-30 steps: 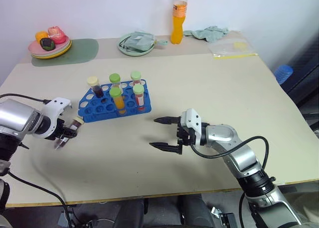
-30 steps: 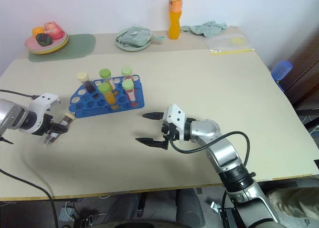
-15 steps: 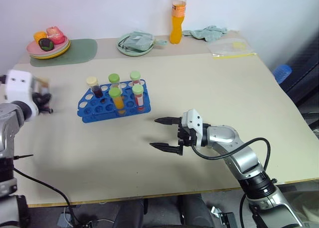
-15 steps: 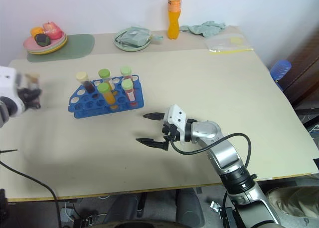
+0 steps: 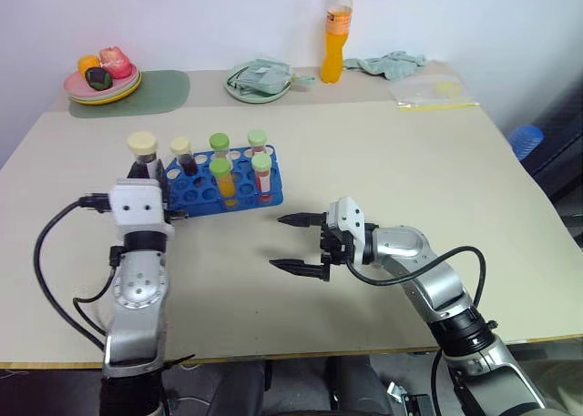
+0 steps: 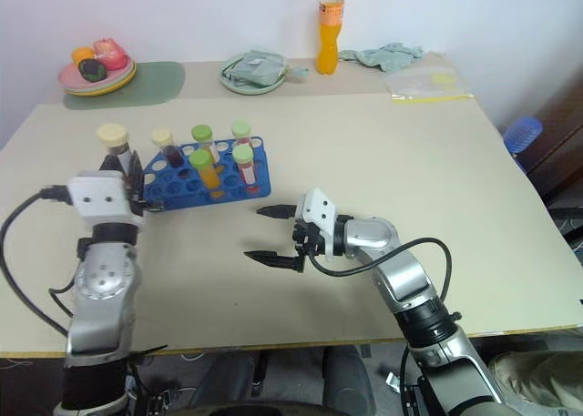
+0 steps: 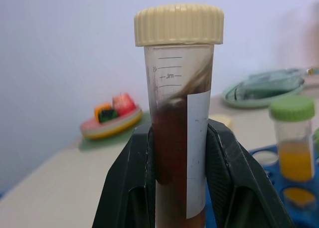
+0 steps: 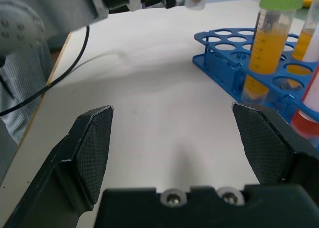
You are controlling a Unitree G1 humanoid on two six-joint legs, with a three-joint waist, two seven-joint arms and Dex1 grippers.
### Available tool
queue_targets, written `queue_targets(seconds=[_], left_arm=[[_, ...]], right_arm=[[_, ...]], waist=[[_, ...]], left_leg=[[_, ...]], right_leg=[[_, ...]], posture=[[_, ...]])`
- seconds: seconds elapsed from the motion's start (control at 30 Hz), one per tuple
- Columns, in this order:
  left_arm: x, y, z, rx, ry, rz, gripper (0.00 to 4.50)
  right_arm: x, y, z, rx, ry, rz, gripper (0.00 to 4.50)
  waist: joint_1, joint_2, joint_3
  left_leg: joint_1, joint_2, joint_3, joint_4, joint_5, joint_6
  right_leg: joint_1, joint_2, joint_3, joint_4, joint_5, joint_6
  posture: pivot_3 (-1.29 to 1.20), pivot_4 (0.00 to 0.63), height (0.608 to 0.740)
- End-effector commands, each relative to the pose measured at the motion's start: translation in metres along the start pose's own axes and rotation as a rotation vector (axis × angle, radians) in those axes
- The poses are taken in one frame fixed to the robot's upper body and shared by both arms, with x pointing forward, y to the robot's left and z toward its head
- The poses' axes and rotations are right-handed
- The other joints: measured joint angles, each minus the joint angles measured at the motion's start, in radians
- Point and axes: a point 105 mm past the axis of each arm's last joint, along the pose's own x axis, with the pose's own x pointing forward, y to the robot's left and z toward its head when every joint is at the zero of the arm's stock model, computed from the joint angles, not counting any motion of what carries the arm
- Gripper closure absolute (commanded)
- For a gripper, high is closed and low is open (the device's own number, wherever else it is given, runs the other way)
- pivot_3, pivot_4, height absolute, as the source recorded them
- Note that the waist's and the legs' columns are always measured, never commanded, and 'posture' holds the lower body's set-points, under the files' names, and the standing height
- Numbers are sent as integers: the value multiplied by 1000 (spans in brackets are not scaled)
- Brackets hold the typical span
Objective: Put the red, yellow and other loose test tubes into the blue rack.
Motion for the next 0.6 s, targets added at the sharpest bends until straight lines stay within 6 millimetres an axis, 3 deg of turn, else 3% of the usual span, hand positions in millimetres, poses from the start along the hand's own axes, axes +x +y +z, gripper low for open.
queue_targets(seconds=[0.03,0.23,0.6], left_arm=[[2,-20,-3,-32,-43,-20,3736],[3,-34,-16,-71,-20,-29,3736],[6,-31,-32,-74,30,-4,3736]], right_arm=[[1,-1,10,-33,-39,-14,264],[-1,-2,9,-36,-35,-32,264],[-3,-3,9,-32,-33,-47,264]], waist=[[1,0,0],[-2,0,0],[-2,0,0]], left_leg=[[0,0,0,0,0,0],[0,0,0,0,0,0],[0,0,0,0,0,0]], right_leg=[[0,0,0,0,0,0],[0,0,0,0,0,0],[0,0,0,0,0,0]], posture=[[0,150,740],[0,150,740],[0,150,740]])
